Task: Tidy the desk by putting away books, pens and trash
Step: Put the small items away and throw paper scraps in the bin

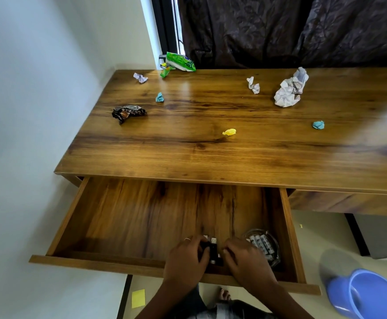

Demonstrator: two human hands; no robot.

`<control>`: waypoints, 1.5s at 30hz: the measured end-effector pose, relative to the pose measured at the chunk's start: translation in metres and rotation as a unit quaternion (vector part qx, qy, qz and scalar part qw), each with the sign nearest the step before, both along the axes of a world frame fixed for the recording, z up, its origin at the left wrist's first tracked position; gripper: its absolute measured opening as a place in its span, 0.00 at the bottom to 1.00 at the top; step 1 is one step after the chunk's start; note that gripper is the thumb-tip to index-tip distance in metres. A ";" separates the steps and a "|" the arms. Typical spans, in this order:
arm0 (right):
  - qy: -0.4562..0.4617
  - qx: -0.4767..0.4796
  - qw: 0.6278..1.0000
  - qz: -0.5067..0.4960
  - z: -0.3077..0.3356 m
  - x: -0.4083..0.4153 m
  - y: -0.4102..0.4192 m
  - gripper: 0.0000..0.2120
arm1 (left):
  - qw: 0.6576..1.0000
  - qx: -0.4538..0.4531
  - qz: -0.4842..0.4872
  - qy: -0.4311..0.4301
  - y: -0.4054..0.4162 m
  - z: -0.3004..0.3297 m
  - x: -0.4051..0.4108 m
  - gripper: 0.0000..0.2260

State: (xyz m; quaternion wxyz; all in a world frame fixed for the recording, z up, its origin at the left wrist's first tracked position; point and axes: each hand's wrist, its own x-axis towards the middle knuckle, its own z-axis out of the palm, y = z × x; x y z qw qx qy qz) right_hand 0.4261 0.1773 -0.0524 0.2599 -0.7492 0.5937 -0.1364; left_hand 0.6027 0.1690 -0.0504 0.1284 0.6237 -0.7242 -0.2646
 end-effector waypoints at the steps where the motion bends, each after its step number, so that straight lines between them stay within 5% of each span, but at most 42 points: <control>1: 0.003 -0.013 1.000 0.009 0.002 -0.002 0.004 0.08 | 1.000 -0.016 -0.007 -0.001 0.004 0.000 0.002 0.12; 11: 0.154 -0.108 0.982 -0.004 0.011 -0.002 0.009 0.16 | 0.992 -0.104 -0.021 -0.066 0.007 0.003 0.001 0.25; 20: 0.139 -0.153 0.978 -0.016 0.016 -0.007 -0.026 0.21 | 0.981 -0.177 -0.013 -0.073 -0.034 -0.001 -0.005 0.23; 27: 0.187 -0.125 0.974 0.005 0.023 -0.017 -0.088 0.43 | 0.970 -0.192 -0.085 -0.119 -0.093 0.010 -0.009 0.33; 33: 0.204 -0.084 0.975 -0.002 0.026 -0.038 -0.109 0.61 | 0.964 -0.160 -0.099 -0.186 -0.114 0.014 0.020 0.54; 45: 0.191 -0.157 0.967 -0.060 0.013 -0.029 -0.116 0.48 | 0.962 -0.240 -0.016 -0.132 -0.123 0.002 0.008 0.41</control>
